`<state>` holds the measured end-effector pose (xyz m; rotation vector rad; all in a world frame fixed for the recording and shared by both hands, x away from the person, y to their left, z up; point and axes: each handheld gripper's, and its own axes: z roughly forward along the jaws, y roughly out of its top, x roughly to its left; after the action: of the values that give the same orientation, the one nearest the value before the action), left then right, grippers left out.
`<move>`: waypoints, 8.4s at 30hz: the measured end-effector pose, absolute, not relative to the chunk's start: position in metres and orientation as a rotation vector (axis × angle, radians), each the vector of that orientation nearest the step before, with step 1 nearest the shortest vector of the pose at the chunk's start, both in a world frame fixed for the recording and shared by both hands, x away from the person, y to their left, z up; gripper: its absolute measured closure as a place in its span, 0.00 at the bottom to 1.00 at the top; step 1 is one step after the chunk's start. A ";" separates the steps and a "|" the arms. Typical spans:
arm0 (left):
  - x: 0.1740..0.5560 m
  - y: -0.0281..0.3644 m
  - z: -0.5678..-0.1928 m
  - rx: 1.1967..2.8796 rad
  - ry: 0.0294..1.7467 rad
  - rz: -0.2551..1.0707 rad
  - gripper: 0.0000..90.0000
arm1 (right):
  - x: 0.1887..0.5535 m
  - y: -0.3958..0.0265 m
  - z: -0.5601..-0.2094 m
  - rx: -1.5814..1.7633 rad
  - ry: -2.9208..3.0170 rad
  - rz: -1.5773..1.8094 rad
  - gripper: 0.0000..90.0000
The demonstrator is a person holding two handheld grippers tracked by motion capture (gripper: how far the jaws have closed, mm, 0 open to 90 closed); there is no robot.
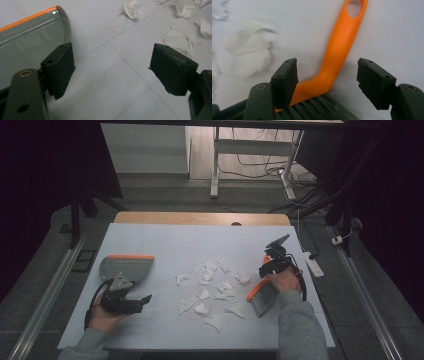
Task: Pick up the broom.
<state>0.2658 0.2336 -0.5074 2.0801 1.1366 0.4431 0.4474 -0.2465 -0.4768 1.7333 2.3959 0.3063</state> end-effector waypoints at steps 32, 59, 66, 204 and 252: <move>0.266 0.234 -0.507 2.086 1.126 0.446 0.23 | 0.440 -0.250 -0.481 1.787 2.381 0.315 0.78; 0.266 0.230 -0.509 2.113 1.128 0.472 0.23 | 0.388 -0.268 -0.419 1.487 2.355 1.299 0.79; 0.267 0.231 -0.509 2.114 1.141 0.484 0.23 | 0.384 -0.247 -0.412 1.386 2.338 1.438 0.78; 0.310 0.106 -0.468 2.356 0.672 0.316 0.89 | 0.335 -0.173 -0.396 0.543 2.512 1.289 0.43; 0.293 0.091 -0.457 2.331 0.523 0.455 0.57 | 0.322 -0.125 -0.432 0.081 2.767 0.842 0.77</move>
<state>0.2928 0.0908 -0.4565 2.3309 0.5234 0.4554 0.3218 -0.1245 -0.4316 0.0806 2.7669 0.8419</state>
